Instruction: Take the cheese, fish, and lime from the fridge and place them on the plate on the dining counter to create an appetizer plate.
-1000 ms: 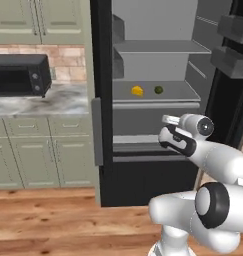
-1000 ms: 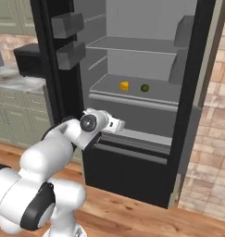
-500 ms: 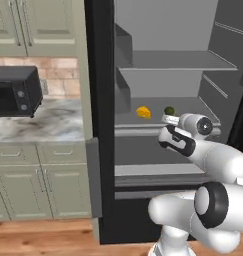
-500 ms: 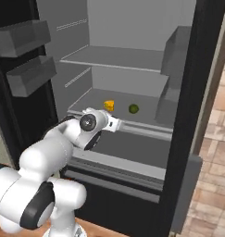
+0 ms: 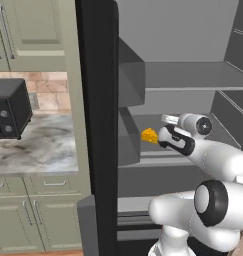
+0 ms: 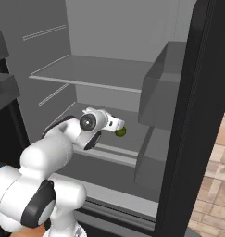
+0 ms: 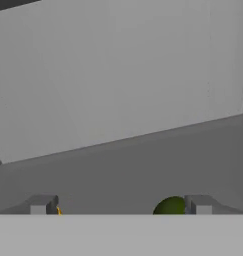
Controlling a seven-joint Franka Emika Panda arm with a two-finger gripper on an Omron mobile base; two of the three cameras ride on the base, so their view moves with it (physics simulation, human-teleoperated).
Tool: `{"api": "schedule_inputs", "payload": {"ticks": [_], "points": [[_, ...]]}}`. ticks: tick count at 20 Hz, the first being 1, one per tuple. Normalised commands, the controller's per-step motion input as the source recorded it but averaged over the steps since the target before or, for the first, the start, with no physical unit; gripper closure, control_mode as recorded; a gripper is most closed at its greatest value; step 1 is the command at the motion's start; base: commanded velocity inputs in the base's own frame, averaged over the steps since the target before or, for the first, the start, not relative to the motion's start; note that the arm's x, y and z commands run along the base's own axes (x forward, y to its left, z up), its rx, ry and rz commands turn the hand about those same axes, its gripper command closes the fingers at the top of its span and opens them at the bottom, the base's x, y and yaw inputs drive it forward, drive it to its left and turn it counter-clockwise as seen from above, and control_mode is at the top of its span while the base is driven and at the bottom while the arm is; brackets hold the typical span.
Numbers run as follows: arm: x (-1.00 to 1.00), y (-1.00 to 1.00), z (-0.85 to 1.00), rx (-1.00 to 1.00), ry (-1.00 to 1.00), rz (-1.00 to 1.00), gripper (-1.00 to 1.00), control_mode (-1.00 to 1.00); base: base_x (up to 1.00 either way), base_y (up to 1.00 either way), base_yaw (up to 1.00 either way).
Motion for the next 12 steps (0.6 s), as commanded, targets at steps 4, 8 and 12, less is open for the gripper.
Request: {"api": "schedule_inputs", "payload": {"ticks": [4,8,12], "points": [[-0.03,0.0,0.0,-0.01,0.08,0.0,-1.0,-1.0,0.02,0.0,0.0],[-0.28,0.0,-0.02,-0.06,0.29,0.0,-1.0,-1.0,0.0,0.0,0.0],[-0.18,0.0,-0.05,-0.08,0.33,0.0,-1.0,-1.0,0.0,0.0,0.0]]}}
